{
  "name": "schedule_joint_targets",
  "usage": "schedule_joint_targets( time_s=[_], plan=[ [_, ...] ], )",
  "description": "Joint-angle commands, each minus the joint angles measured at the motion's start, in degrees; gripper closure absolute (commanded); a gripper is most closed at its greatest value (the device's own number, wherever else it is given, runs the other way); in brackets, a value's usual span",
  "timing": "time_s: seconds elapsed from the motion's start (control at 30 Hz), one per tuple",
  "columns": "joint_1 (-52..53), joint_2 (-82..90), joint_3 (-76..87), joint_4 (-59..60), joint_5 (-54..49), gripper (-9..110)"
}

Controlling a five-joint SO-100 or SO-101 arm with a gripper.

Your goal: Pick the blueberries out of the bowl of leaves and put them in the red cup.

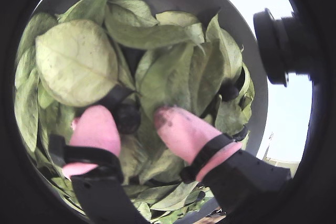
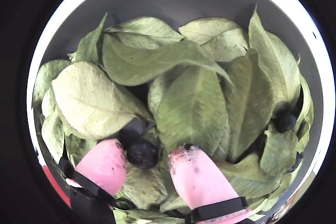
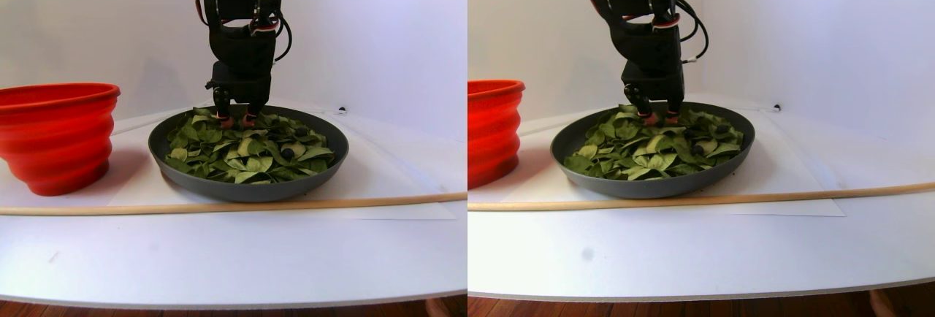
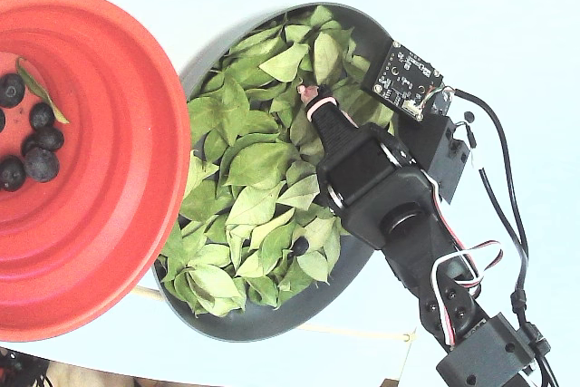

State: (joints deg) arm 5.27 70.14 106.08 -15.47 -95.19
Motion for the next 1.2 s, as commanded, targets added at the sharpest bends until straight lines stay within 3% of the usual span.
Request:
schedule_joint_targets(
  time_s=[0.0, 1.17],
  plan=[
    [-0.2, 0.1, -0.6, 0.4, -0.4, 88],
    [-1.4, 2.8, 1.4, 2.6, 0.9, 92]
  ],
)
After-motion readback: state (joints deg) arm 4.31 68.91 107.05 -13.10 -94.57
